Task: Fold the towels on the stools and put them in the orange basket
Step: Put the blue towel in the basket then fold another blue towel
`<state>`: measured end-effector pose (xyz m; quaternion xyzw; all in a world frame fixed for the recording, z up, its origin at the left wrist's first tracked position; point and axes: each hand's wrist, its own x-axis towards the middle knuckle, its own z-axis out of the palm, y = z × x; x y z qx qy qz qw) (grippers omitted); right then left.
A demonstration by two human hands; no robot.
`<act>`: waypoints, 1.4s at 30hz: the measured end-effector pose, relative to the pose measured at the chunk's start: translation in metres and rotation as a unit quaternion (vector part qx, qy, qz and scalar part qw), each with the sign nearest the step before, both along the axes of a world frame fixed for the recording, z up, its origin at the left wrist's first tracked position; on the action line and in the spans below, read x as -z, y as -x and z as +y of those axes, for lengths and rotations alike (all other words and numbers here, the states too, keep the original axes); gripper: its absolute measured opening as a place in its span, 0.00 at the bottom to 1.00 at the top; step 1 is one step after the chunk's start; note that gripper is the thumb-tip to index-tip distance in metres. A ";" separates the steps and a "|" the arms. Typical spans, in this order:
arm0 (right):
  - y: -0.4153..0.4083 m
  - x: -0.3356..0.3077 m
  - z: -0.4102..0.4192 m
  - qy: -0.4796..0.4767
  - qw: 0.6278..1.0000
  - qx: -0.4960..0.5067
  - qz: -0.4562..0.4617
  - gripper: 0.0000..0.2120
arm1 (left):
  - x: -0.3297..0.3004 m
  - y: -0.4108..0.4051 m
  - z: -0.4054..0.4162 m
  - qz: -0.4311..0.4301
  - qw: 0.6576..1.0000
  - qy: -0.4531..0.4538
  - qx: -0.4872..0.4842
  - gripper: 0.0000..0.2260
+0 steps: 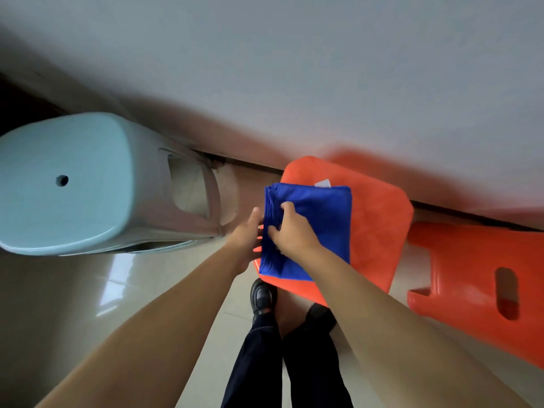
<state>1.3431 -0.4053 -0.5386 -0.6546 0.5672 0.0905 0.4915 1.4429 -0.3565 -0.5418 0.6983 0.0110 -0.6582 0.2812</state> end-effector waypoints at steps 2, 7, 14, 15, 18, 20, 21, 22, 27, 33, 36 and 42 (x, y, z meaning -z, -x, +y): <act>0.015 -0.002 -0.003 0.006 1.000 0.000 -0.029 0.20 | 0.002 0.003 -0.002 -0.020 1.000 -0.005 0.014 0.21; 0.088 -0.007 -0.028 0.175 0.964 0.200 -0.027 0.13 | -0.001 0.025 -0.013 -0.167 0.980 0.010 0.112 0.23; 0.120 0.020 -0.011 -0.064 0.967 0.236 -0.076 0.21 | 0.012 0.040 -0.018 -0.277 0.946 0.014 0.165 0.12; 0.118 0.022 -0.008 -0.079 0.956 0.267 -0.096 0.20 | 0.014 0.038 -0.017 -0.273 0.947 0.022 0.166 0.10; 0.113 0.017 -0.007 -0.170 0.896 0.375 -0.167 0.12 | 0.009 0.030 -0.012 -0.267 0.949 0.040 0.163 0.09; 0.117 0.004 -0.011 -0.197 0.874 0.396 -0.198 0.09 | -0.001 0.030 -0.011 -0.259 0.951 0.051 0.160 0.10; 0.120 -0.006 -0.014 -0.195 0.870 0.401 -0.209 0.09 | -0.009 0.032 -0.013 -0.252 0.953 0.059 0.158 0.10; 0.125 -0.019 -0.017 -0.187 0.868 0.405 -0.217 0.10 | -0.022 0.035 -0.016 -0.248 0.953 0.073 0.157 0.11; 0.145 -0.090 -0.025 -0.157 0.836 0.457 -0.259 0.14 | -0.094 0.053 -0.032 -0.222 0.956 0.132 0.138 0.12; 0.173 -0.212 -0.021 -0.159 0.810 0.454 -0.334 0.17 | -0.206 0.073 -0.040 -0.170 0.955 0.208 0.127 0.12; 0.185 -0.262 -0.012 -0.117 0.806 0.458 -0.356 0.14 | -0.250 0.081 -0.043 -0.154 0.942 0.248 0.166 0.11; 0.206 -0.317 0.020 -0.028 0.768 0.502 -0.396 0.16 | -0.308 0.100 -0.056 -0.169 0.890 0.332 0.264 0.12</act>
